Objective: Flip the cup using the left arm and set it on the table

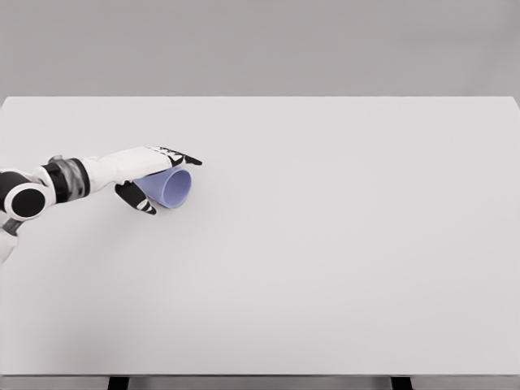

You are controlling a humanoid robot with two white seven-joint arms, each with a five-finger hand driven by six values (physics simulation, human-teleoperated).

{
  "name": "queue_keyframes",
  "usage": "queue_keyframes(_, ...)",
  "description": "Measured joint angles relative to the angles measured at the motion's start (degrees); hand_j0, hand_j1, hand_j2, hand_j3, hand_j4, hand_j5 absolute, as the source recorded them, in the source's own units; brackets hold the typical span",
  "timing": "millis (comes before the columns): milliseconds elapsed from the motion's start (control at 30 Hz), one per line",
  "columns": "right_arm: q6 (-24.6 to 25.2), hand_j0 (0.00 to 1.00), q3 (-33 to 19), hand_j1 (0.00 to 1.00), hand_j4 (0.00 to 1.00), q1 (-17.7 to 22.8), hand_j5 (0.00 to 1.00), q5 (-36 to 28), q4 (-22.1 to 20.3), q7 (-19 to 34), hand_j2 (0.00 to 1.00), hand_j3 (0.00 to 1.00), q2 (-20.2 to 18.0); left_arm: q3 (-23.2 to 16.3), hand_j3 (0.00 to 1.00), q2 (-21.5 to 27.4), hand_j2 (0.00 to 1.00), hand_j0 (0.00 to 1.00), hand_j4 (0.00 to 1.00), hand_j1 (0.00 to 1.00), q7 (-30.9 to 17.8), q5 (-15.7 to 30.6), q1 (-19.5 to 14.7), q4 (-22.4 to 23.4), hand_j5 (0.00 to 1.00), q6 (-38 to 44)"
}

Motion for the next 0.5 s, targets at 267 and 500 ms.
queue_keyframes(267, 0.0, 1.0, -0.01, 1.0, 1.0, 0.0, 1.0, 0.0, 0.0, 0.0, 1.0, 1.0, 0.0, -0.32, 0.97, -0.81, 0.97, 0.97, 0.97, 0.97, 0.0, -0.55, -0.09, 0.55, 0.97, 0.63)
queue_keyframes(500, 0.0, 1.0, -0.01, 1.0, 1.0, 0.0, 1.0, 0.0, 0.0, -0.01, 1.0, 1.0, 0.0, -0.52, 0.93, -2.16, 0.93, 0.93, 0.93, 0.93, 0.0, -2.37, -0.53, 2.02, 0.93, 1.37)
